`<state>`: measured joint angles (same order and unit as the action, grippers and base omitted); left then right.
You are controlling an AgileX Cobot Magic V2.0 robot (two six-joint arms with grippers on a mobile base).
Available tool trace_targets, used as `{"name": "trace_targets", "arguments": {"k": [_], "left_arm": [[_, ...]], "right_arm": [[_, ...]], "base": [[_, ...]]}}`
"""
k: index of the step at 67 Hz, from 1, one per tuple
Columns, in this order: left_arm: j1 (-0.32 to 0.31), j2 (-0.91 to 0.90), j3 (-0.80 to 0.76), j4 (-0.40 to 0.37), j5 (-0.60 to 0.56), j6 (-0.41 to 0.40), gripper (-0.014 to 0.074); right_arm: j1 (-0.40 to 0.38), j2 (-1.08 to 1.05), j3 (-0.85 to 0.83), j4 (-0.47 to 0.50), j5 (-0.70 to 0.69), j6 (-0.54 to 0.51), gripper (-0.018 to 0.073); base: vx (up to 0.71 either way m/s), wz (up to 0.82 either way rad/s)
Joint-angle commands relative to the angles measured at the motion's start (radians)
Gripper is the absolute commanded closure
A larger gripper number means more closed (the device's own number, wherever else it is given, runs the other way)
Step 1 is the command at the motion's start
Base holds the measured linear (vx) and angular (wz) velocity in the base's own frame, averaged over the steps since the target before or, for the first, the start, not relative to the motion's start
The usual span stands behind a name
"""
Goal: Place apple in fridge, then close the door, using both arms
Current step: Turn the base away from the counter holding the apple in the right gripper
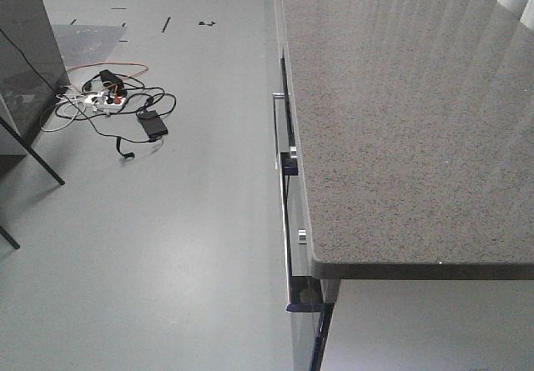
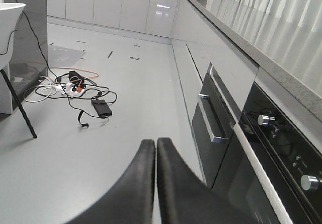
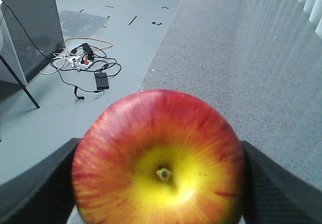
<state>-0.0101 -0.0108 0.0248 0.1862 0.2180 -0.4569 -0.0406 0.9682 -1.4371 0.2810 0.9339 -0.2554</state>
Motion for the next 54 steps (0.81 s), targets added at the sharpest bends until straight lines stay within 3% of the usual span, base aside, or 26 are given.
{"name": "trace_targets", "arguments": {"k": [1, 30, 54], "left_arm": [[0.001, -0.016, -0.019, -0.003, -0.073, -0.003, 0.0603], [0.001, -0.016, -0.019, -0.003, -0.073, -0.003, 0.0603], [0.001, -0.016, -0.019, -0.003, -0.073, -0.003, 0.0603]], "right_arm": [[0.000, -0.009, -0.029, 0.013, -0.079, -0.005, 0.0356], [0.000, -0.009, -0.029, 0.013, -0.077, -0.005, 0.0356], [0.000, -0.009, -0.029, 0.013, -0.077, -0.005, 0.0356]], "base": [[0.00, 0.00], [-0.03, 0.11], [-0.05, 0.35]]}}
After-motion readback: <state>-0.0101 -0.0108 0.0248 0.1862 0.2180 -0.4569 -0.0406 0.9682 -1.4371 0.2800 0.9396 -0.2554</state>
